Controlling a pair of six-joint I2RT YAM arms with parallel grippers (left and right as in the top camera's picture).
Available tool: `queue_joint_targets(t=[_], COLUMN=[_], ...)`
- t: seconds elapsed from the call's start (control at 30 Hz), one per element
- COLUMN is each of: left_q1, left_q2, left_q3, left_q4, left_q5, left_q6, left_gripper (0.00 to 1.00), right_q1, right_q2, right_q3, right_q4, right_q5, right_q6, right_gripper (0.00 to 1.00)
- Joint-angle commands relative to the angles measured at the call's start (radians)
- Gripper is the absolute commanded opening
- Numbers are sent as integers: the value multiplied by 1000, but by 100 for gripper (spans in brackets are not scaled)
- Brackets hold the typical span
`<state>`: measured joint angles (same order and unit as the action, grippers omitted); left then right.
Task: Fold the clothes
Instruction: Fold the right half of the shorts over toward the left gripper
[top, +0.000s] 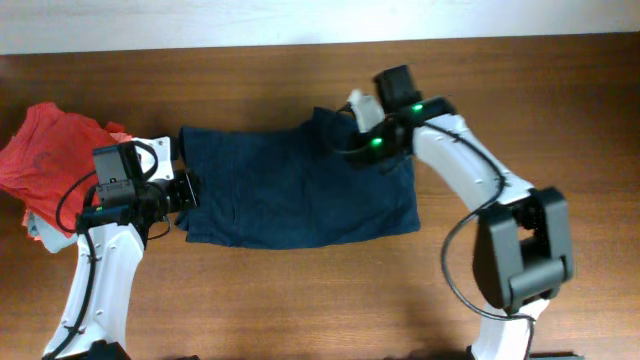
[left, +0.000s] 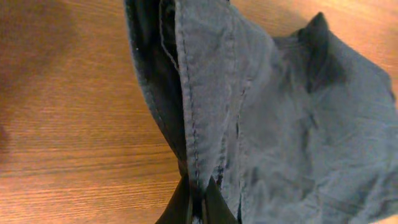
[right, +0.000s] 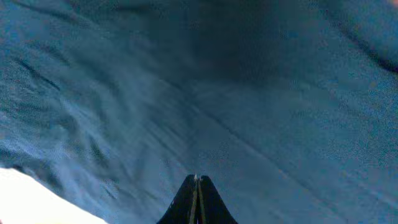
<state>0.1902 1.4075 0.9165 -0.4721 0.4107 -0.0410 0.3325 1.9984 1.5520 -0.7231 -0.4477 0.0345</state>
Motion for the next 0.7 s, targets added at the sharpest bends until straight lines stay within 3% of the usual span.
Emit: queue_joint_targets(t=[0.0, 0.27, 0.43, 0.67], left_q1=[-5, -5, -10, -56], left_q2=[-50, -143, -193, -196], left_q3=[25, 25, 25, 25], left_q4=[2, -1, 0, 11], left_q5=[98, 176, 223, 222], left_q6=[18, -1, -26, -45], left_gripper=[0, 1, 0, 1], right_q1=[80, 187, 257, 339], right_q2=[50, 193, 286, 297], right_q3=[-8, -8, -8, -7], right_q4=[58, 174, 255, 306], right_q5=[-37, -36, -156, -158], right_q6=[85, 159, 170, 224], right_gripper=[4, 4, 4, 4])
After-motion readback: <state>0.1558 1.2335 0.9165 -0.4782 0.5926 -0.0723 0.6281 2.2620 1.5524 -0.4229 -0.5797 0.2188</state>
